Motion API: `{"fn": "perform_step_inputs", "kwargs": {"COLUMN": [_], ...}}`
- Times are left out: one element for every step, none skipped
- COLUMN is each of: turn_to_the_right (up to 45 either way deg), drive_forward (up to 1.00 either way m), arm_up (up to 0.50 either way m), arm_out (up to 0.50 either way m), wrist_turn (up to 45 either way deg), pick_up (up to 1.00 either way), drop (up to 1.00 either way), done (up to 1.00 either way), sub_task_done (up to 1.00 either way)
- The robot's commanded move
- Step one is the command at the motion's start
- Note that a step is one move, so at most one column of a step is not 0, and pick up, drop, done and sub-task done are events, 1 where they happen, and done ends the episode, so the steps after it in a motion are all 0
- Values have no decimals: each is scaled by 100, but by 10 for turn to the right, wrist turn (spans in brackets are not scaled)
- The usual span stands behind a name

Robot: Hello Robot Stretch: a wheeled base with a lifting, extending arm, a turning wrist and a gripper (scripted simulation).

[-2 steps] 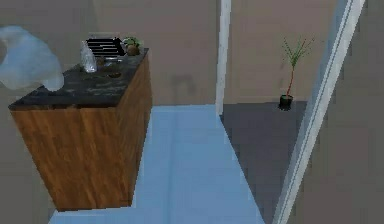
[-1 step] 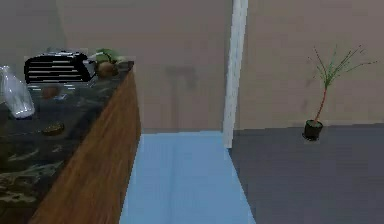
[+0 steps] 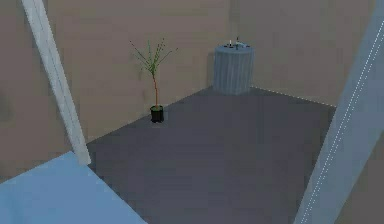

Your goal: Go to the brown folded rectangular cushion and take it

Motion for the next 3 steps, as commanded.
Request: {"fn": "perform_step_inputs", "kwargs": {"turn_to_the_right": [120, 0, -360], "drive_forward": [0, 20, 0], "arm_up": [0, 0, 0], "arm_out": [0, 0, 0], "wrist_turn": [0, 0, 0], "pick_up": [0, 0, 0], "drop": [0, 0, 0], "done": [0, 0, 0], "sub_task_done": [0, 0, 0]}}
